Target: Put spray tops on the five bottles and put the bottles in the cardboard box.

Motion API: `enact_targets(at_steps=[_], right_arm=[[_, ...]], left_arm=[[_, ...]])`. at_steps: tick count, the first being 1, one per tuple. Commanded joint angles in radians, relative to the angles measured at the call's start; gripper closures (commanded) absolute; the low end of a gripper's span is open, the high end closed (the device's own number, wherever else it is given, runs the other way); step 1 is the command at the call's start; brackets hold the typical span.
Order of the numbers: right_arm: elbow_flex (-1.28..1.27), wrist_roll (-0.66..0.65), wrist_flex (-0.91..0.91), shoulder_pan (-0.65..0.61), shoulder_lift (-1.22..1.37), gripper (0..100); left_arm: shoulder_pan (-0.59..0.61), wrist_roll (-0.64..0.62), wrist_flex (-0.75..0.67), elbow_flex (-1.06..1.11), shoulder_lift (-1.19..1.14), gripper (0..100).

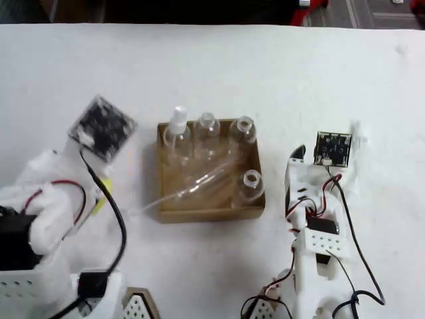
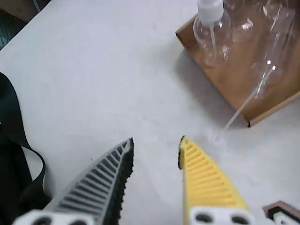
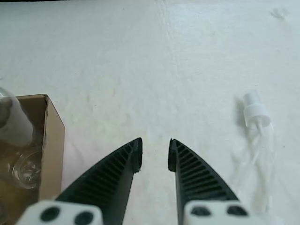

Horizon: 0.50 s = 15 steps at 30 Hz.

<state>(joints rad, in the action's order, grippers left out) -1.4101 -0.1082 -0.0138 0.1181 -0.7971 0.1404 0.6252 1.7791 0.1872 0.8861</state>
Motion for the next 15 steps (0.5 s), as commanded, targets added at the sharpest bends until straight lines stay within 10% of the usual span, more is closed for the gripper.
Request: enact_targets(at_steps=[1,6,15], right_arm=[[0.015,-0.014,0.022,-0.010,-0.001,91.7],[0.015,-0.014,0.019,-0.010,-0.001,91.7],[0.015,-0.014,0.021,-0.010,-0.001,91.7]], left_arm=[[0.088,0.192,0.006,0.250,0.087,85],[0.131,0.382,-0.061,0.535,0.059,85],[-0.070,0.321,-0.124,0.634,0.056,81]])
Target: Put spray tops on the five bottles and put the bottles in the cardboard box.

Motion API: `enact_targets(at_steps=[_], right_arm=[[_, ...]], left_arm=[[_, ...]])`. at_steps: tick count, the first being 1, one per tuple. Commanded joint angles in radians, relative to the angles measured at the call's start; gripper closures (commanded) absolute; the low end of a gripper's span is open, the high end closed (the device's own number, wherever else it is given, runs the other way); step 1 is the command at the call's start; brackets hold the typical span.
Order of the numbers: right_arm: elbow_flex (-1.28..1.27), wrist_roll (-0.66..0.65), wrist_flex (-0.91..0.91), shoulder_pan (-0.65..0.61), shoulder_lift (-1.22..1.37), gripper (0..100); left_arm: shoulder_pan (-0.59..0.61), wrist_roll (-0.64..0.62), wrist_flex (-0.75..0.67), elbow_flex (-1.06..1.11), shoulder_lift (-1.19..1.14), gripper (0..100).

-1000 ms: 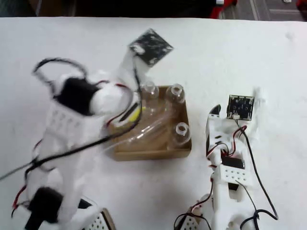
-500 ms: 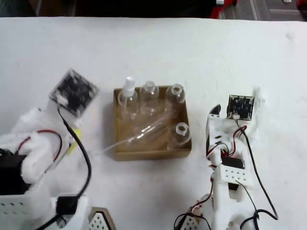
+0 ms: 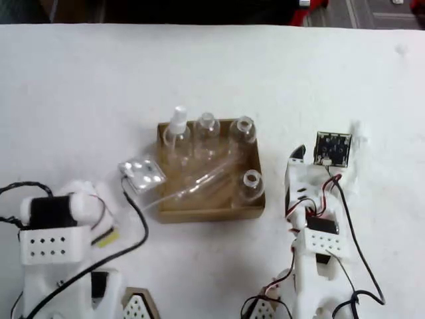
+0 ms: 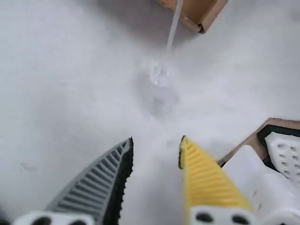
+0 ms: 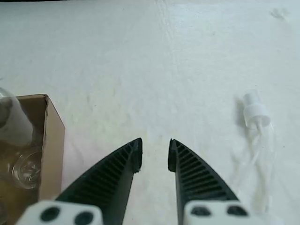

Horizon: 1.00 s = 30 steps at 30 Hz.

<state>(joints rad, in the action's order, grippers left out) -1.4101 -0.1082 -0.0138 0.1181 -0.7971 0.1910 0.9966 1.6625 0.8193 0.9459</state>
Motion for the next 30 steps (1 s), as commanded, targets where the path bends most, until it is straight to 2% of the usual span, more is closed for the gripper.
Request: enact_targets(at_steps=[1,6,14,19,27,30], right_arm=[[0.015,-0.014,0.021,-0.010,-0.001,91.7],[0.015,-0.014,0.021,-0.010,-0.001,91.7],[0.015,-0.014,0.021,-0.010,-0.001,91.7],[0.015,-0.014,0.021,-0.012,-0.001,91.7],[0.015,-0.014,0.021,-0.015,-0.001,91.7],[0.015,-0.015,0.021,-0.025,-0.001,91.7]], left_arm=[[-0.151,-0.074,-0.025,0.003,-0.004,80],[-0.240,-0.106,-0.186,0.124,-0.010,79],[-0.237,-0.112,-0.390,0.287,-0.010,79],[-0.246,-0.170,-0.503,0.339,-0.010,79],[-0.254,-0.184,-0.592,0.405,-0.012,80],[-0.314,-0.190,-0.644,0.468,-0.012,80]])
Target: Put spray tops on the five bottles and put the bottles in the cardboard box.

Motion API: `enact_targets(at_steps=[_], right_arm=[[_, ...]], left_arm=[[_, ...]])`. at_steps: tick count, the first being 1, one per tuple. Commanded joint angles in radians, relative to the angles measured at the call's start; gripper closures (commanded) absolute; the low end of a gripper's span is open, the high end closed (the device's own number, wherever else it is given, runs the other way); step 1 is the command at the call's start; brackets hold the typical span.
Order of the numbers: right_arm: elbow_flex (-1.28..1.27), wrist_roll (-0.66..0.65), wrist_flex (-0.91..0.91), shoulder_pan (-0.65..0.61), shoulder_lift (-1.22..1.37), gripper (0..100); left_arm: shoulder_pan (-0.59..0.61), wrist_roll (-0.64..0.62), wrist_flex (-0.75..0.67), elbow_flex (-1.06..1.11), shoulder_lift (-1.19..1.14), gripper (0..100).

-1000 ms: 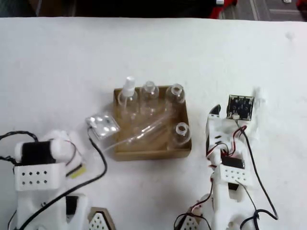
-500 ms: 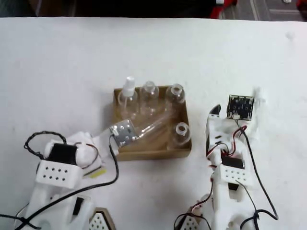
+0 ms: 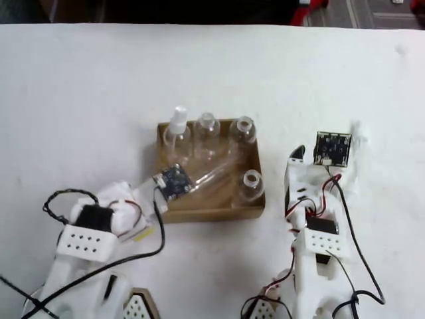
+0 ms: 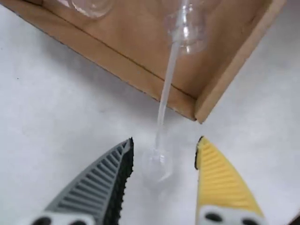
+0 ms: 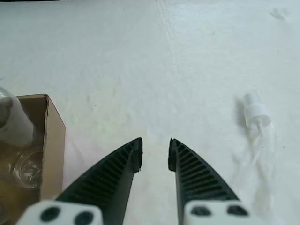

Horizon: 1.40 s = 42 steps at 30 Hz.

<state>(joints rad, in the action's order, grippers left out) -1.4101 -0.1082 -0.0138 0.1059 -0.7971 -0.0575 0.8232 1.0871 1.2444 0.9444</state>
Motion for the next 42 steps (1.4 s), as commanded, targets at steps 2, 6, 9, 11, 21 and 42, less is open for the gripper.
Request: enact_targets(at_steps=[2,6,9,11,21,42], right_arm=[[0.014,-0.044,0.019,-0.013,-0.001,91.7],[0.014,-0.068,0.018,-0.015,-0.001,92.0],[0.014,-0.068,0.018,-0.015,-0.001,92.0],[0.014,-0.068,0.018,-0.015,-0.001,92.0],[0.014,-0.071,0.019,-0.015,-0.001,92.0],[0.014,-0.075,0.019,-0.015,-0.001,92.0]], left_arm=[[-0.090,-0.032,-0.084,0.054,-0.005,80],[-0.091,-0.064,-0.041,-0.002,-0.004,83],[-0.091,-0.066,0.005,-0.044,-0.004,94],[-0.091,-0.066,0.008,-0.052,-0.004,98],[-0.091,-0.075,0.078,-0.137,-0.002,98],[-0.254,-0.285,0.239,-0.529,-0.005,98]])
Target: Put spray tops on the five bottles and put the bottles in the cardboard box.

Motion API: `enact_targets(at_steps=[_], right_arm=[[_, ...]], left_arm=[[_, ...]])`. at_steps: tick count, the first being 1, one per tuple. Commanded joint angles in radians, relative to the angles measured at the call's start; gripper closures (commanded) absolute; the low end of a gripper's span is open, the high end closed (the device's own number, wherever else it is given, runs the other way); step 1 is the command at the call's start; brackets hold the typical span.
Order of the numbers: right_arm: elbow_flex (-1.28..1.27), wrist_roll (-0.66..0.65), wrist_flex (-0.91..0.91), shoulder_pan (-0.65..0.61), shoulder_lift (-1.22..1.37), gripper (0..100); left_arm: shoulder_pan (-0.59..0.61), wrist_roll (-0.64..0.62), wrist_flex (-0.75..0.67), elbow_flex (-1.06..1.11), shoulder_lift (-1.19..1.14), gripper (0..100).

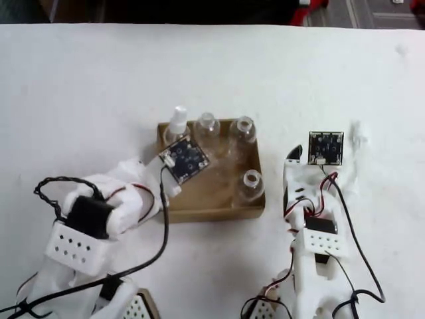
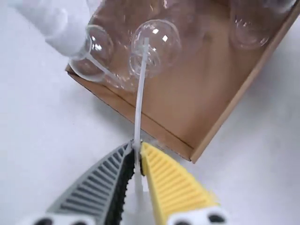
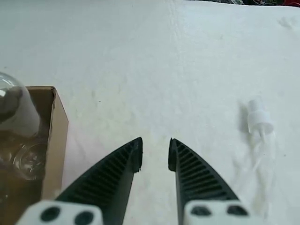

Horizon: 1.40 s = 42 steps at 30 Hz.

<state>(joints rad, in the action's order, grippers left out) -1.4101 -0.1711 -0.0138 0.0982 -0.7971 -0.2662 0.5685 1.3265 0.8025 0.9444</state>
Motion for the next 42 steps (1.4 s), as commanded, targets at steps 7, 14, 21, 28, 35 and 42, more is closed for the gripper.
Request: enact_targets(at_steps=[7,14,21,28,35,42], right_arm=[[0.014,-0.012,0.018,-0.007,-0.001,92.0],[0.014,-0.012,0.018,-0.004,-0.001,92.0],[0.014,-0.012,0.018,-0.005,-0.001,92.0],[0.014,-0.012,0.018,-0.005,-0.001,92.0],[0.014,-0.012,0.018,-0.005,-0.001,92.0],[0.014,-0.005,0.016,-0.002,-0.001,92.1]], left_arm=[[-0.094,-0.035,-0.051,-0.103,-0.013,98],[-0.087,-0.031,-0.074,-0.095,-0.004,98],[-0.085,-0.032,0.064,-0.235,-0.002,98],[0.097,-0.037,0.325,-0.543,-0.002,98],[0.357,-0.061,0.339,-0.479,0.015,98],[0.260,-0.204,0.396,-0.543,0.257,98]])
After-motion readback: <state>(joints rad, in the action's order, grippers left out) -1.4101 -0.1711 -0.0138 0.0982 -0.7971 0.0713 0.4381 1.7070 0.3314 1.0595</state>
